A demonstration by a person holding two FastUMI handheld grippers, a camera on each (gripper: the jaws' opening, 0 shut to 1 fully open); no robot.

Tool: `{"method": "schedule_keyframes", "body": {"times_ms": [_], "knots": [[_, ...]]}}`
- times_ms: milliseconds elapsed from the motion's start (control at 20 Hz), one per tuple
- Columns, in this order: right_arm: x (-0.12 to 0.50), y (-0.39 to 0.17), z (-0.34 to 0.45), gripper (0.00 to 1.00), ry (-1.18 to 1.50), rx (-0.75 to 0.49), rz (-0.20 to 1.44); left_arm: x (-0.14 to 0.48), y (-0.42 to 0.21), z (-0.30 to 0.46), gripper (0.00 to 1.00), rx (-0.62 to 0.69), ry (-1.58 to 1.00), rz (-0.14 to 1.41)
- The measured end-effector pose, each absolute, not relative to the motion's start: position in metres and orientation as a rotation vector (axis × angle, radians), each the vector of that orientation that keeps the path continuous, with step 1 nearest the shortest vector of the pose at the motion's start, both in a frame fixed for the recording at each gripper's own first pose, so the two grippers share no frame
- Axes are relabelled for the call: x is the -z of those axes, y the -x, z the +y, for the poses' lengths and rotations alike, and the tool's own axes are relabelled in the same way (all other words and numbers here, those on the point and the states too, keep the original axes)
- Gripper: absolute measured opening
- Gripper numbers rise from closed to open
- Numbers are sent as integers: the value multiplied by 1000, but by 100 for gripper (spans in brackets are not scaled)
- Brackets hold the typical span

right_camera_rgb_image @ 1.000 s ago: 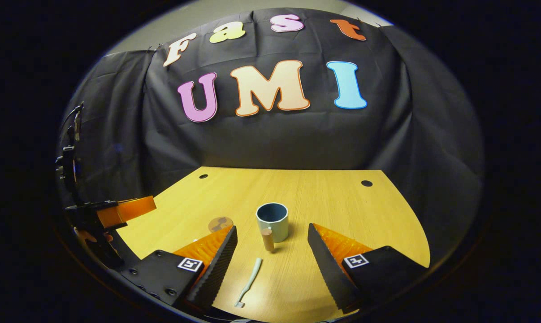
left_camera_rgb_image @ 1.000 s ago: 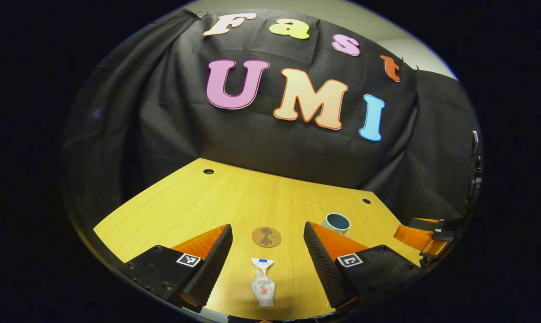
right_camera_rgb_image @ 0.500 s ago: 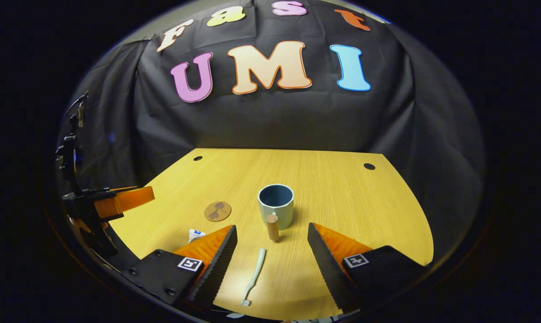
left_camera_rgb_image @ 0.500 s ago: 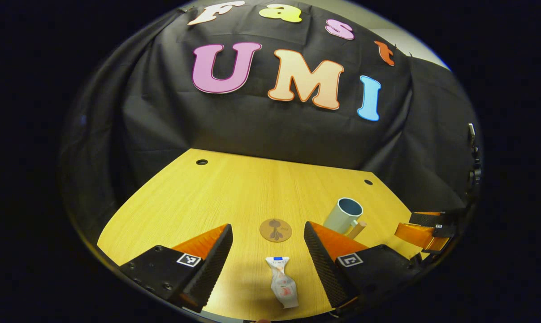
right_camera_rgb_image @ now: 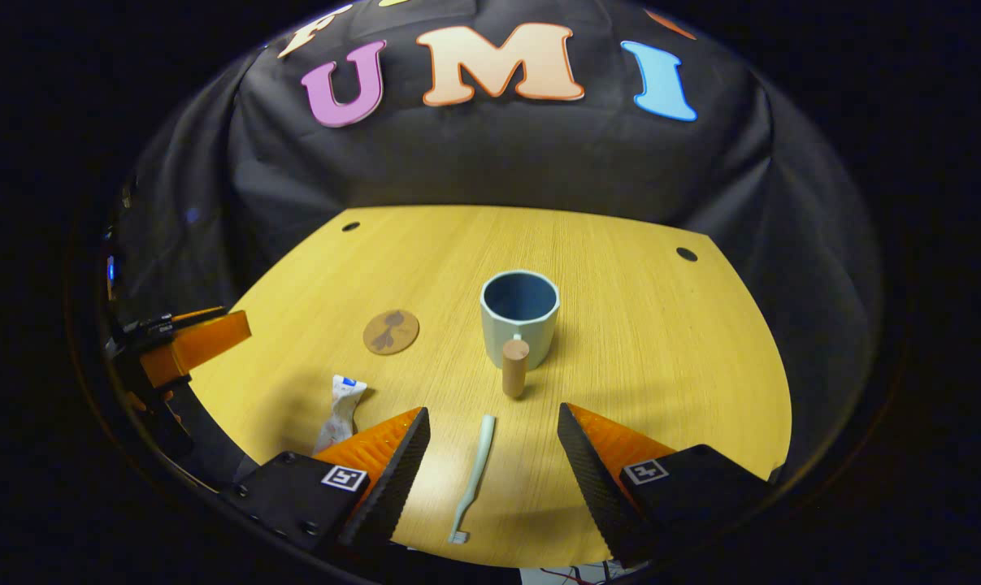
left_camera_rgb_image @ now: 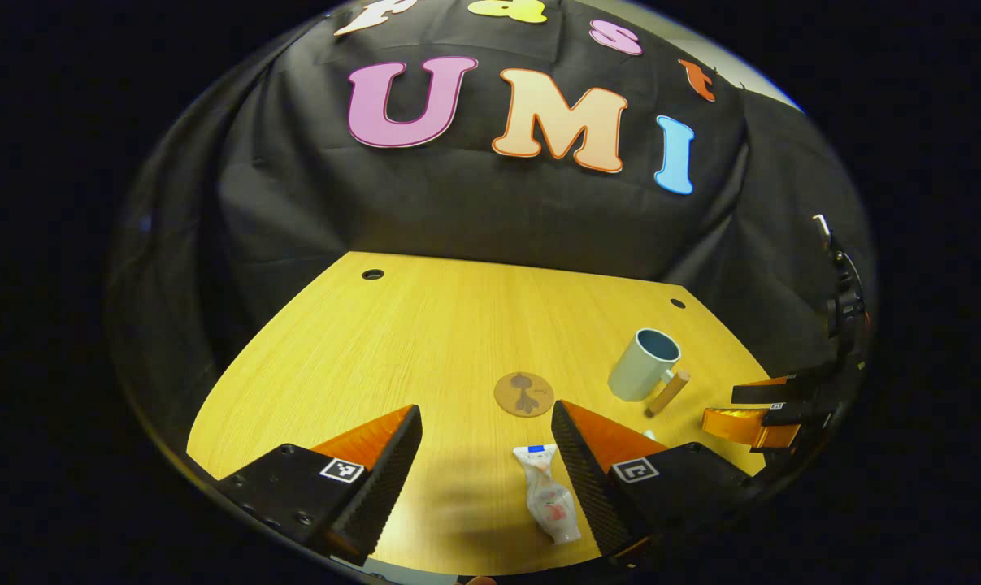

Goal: Put the toothbrush and toothpaste on the desktop into the cup, then pick up the cup and place it on the coaster on the desktop.

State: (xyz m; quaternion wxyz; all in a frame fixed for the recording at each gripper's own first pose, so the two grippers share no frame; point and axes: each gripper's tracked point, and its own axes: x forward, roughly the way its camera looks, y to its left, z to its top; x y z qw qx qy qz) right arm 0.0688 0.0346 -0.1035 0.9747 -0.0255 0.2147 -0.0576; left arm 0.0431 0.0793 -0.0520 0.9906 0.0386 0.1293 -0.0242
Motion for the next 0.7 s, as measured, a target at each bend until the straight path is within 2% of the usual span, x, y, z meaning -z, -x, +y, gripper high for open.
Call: {"method": "schedule_keyframes", "body": {"times_ms": [100, 150, 200, 250, 300, 350, 500, 550, 600, 650, 700], "knots": [[123, -76, 39, 98, 34, 116, 518, 56, -41, 92, 94, 31, -82, 270], [132, -79, 39, 94, 30, 114, 558, 57, -40, 98, 94, 25, -85, 274], [138, -81, 39, 98, 33, 112, 599, 61, -39, 102, 94, 24, -89, 287], [143, -82, 37, 98, 43, 117, 636, 64, -40, 105, 94, 25, -95, 302], [147, -85, 35, 94, 52, 126, 665, 69, -38, 108, 94, 25, -102, 316], [148, -88, 34, 99, 54, 136, 689, 72, -37, 110, 94, 29, -106, 326], [150, -93, 36, 99, 27, 152, 739, 80, -36, 117, 94, 40, -103, 348], [153, -96, 34, 94, 27, 162, 753, 82, -36, 118, 94, 43, -97, 355], [155, -98, 32, 99, 32, 173, 766, 85, -37, 121, 94, 43, -93, 366], [160, -100, 32, 94, 35, 178, 782, 86, -38, 122, 94, 43, -90, 374], [165, -102, 31, 94, 36, 180, 798, 88, -39, 124, 94, 42, -85, 377]]}}
